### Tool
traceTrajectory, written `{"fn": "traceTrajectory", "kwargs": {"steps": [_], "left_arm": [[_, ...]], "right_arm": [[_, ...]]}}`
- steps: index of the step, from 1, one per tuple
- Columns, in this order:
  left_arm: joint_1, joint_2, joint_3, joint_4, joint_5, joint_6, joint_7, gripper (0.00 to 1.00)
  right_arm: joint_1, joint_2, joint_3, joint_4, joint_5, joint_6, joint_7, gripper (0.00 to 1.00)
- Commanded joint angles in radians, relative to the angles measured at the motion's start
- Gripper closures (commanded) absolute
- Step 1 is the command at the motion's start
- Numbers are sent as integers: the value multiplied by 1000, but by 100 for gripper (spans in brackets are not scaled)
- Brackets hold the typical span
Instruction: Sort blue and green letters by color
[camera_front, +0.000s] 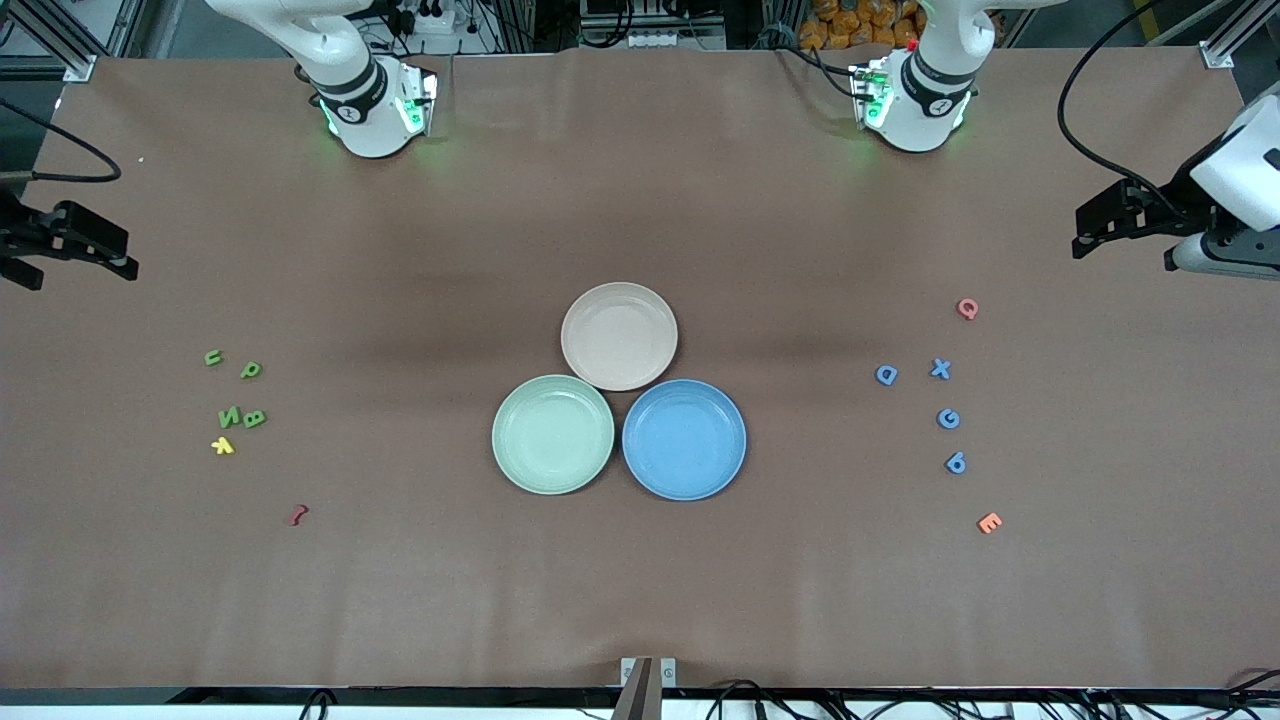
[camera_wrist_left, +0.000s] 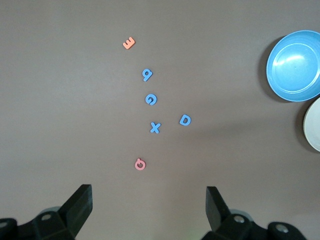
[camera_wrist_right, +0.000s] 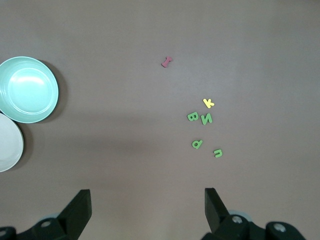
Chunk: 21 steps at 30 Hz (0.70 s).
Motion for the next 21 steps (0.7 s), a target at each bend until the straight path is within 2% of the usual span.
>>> {"fn": "traceTrajectory", "kwargs": {"steps": [1, 11, 17, 21], "left_arm": [[6, -5, -8, -1, 21, 8, -1, 0], [-2, 48, -12, 7, 45, 26, -13, 0], [-9, 100, -23, -1, 63, 66, -96, 0], [0, 118, -24, -64, 50, 126, -108, 0]], "right_arm": [[-14, -18, 6, -2, 14, -12, 43, 0], [-15, -19, 8, -2, 12, -23, 52, 0], [-17, -16, 8, -4, 9, -31, 52, 0], [-18, -12, 8, -10, 6, -46, 46, 0]]}}
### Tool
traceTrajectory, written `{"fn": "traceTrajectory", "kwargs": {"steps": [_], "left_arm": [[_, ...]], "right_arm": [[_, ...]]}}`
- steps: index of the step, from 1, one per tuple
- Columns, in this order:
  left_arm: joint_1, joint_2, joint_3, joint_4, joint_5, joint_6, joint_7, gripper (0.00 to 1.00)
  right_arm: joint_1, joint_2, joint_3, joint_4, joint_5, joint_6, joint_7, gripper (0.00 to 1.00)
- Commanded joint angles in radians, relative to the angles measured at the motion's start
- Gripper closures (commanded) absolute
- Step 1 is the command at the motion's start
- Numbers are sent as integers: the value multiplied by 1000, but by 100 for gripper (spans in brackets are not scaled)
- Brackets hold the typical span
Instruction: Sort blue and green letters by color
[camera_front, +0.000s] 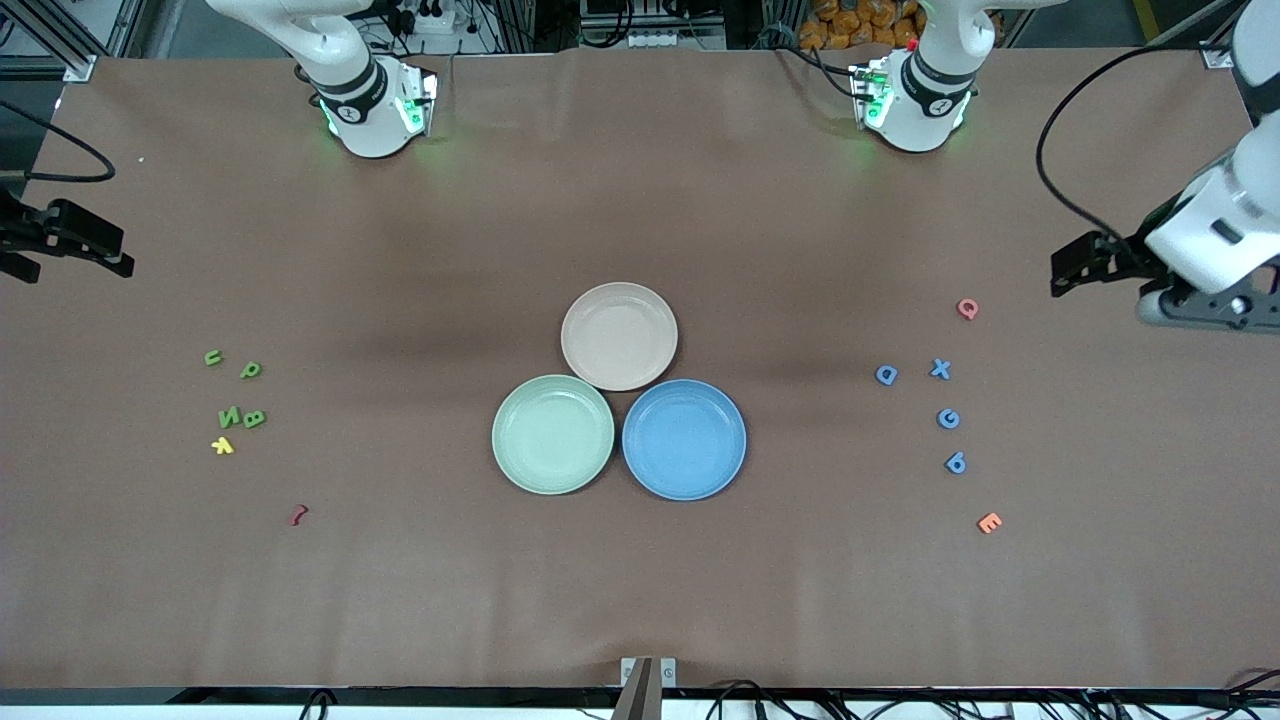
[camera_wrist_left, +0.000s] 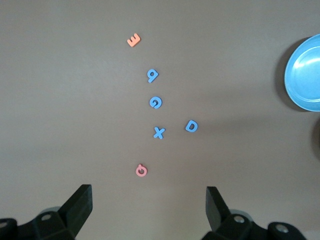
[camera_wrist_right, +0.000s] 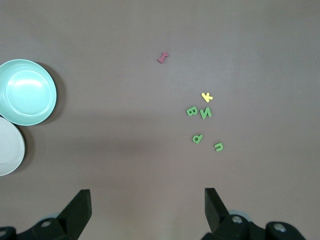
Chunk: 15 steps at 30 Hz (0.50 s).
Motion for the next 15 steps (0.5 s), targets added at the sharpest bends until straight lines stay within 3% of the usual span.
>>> {"fn": "traceTrajectory", "kwargs": {"steps": [1, 6, 15], "left_arm": [[7, 23, -9, -87, 12, 103, -43, 0], [13, 0, -9, -254, 13, 253, -43, 0], [13, 66, -7, -371, 20, 442, -43, 0]], "right_arm": [[-13, -9, 8, -11, 4, -23, 7, 0], [-28, -6, 6, -19, 4, -19, -12, 0], [-63, -9, 8, -100, 7, 35, -27, 0]]}}
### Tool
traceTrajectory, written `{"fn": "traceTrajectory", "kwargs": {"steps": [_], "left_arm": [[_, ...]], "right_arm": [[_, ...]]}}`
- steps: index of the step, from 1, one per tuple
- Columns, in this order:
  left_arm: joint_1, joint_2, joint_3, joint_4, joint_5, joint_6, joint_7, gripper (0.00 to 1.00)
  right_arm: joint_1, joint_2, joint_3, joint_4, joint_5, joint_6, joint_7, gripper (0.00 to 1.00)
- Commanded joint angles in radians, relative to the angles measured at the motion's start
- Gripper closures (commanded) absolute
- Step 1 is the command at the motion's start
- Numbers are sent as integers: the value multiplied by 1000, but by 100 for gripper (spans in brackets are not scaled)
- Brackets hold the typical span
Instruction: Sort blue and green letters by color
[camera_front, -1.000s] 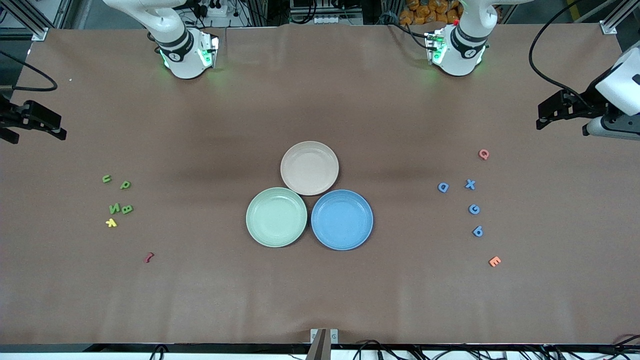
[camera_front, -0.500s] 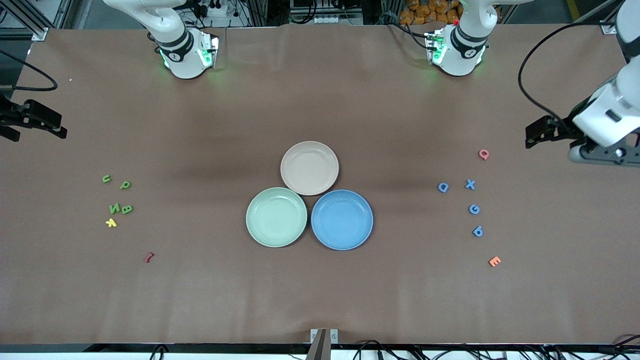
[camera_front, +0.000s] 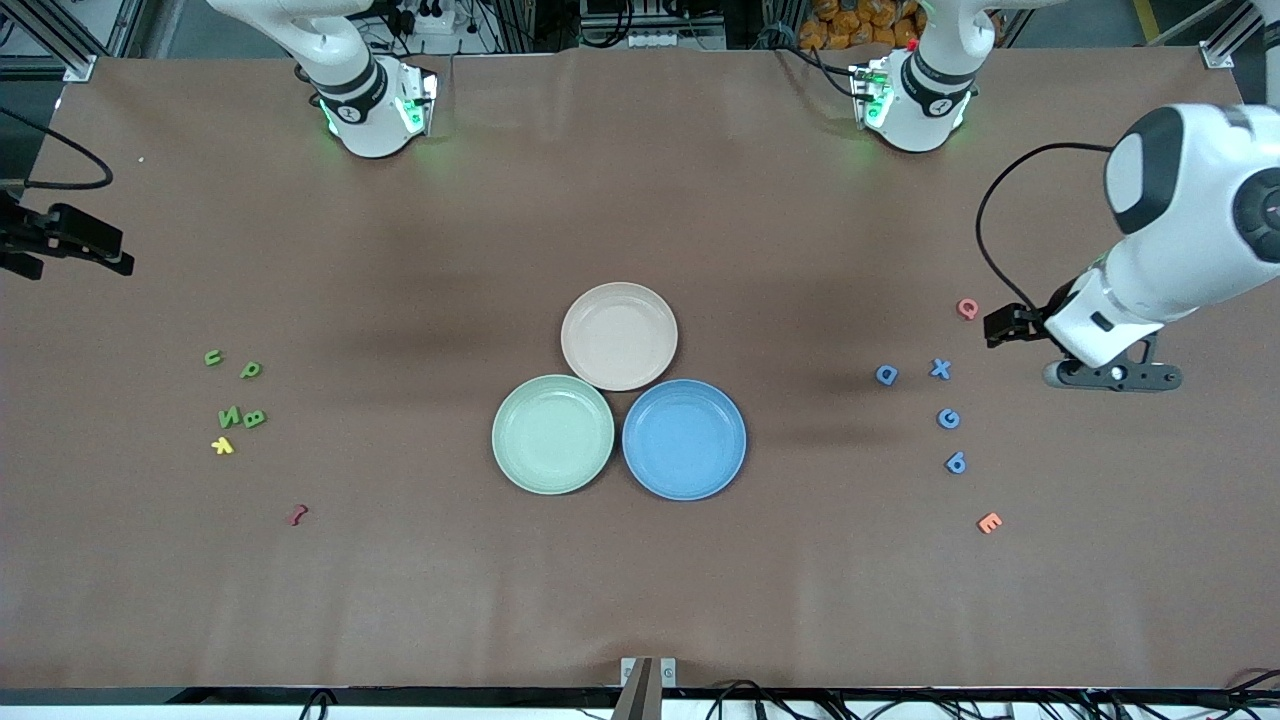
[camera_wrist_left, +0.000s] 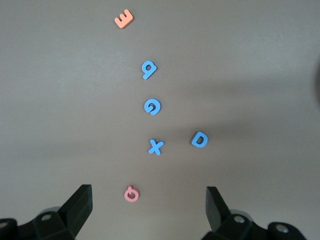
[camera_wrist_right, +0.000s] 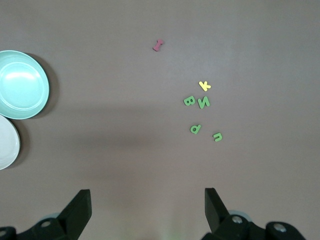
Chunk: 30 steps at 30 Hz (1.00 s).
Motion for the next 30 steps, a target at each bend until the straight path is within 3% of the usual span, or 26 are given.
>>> {"fn": "traceTrajectory", "kwargs": {"steps": [1, 8, 14, 25, 30], "left_arm": [[6, 32, -6, -69, 20, 121, -19, 0], [6, 167, 1, -43, 21, 211, -65, 0], [84, 229, 0, -3, 17, 262, -74, 0], [86, 445, 0, 200, 29, 285, -62, 0], [80, 503, 0, 220, 29, 349, -62, 0]], "right_arm": [[-37, -16, 8, -88, 7, 61, -29, 0], [-55, -21, 7, -150, 5, 117, -34, 0], [-86, -22, 7, -220, 5, 199, -61, 0], [-133, -58, 7, -404, 5, 384, -80, 0], [-156, -53, 7, -424, 5, 410, -89, 0]]}}
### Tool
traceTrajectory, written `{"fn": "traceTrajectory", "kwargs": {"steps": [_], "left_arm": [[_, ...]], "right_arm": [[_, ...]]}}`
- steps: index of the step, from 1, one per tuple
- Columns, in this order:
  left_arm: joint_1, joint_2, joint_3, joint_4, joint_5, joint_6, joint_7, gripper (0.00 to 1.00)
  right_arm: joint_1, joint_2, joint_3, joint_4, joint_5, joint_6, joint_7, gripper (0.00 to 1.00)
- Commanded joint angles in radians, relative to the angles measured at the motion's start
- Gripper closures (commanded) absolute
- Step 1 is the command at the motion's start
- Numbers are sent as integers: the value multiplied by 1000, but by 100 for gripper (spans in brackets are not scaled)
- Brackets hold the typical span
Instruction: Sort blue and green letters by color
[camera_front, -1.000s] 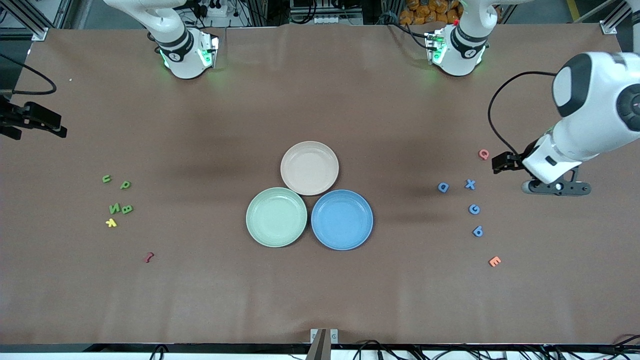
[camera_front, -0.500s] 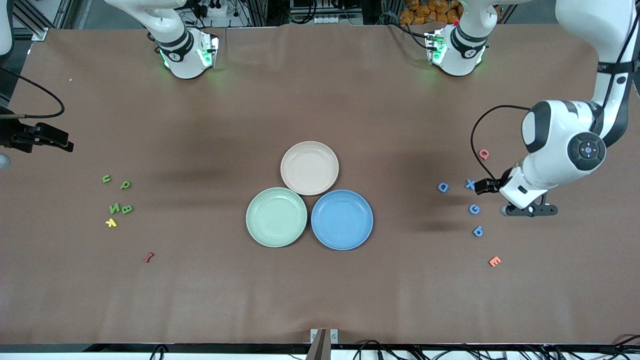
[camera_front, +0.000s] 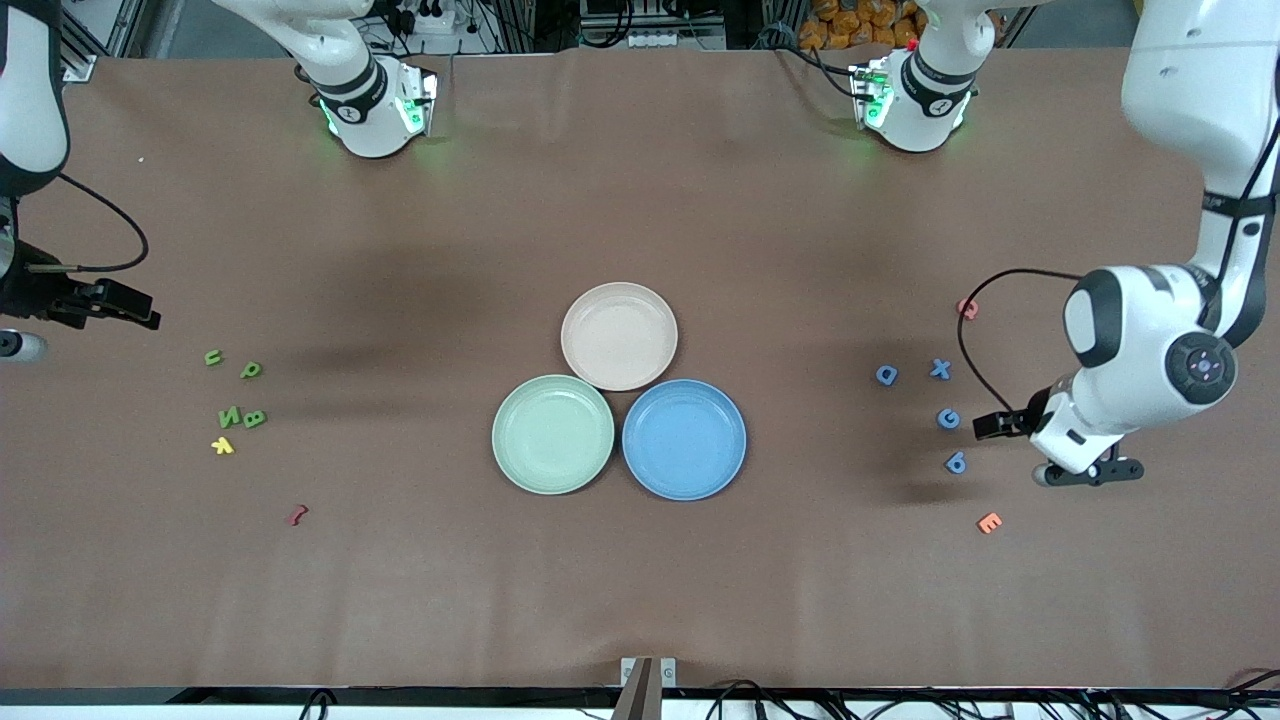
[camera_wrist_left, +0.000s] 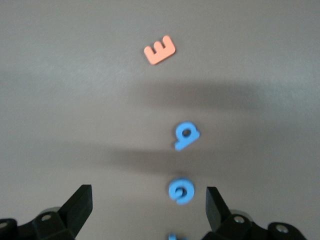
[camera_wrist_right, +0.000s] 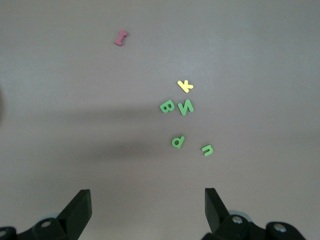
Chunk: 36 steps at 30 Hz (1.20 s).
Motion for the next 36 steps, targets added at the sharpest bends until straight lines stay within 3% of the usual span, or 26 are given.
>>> {"fn": "traceTrajectory", "kwargs": {"steps": [1, 16, 24, 36], "left_arm": [[-7, 103, -5, 71, 27, 75, -10, 0], [-19, 174, -1, 73, 30, 164, -16, 0], [-17, 194, -5, 75, 162, 172, -16, 0], [-21, 191, -14, 75, 153, 182, -24, 0]], "right_arm": [[-34, -46, 9, -76, 5, 51, -28, 0], [-110, -21, 9, -236, 9, 255, -105, 0], [-110, -18, 11, -291, 9, 302, -105, 0], [-110, -9, 11, -402, 9, 465, -105, 4]]}}
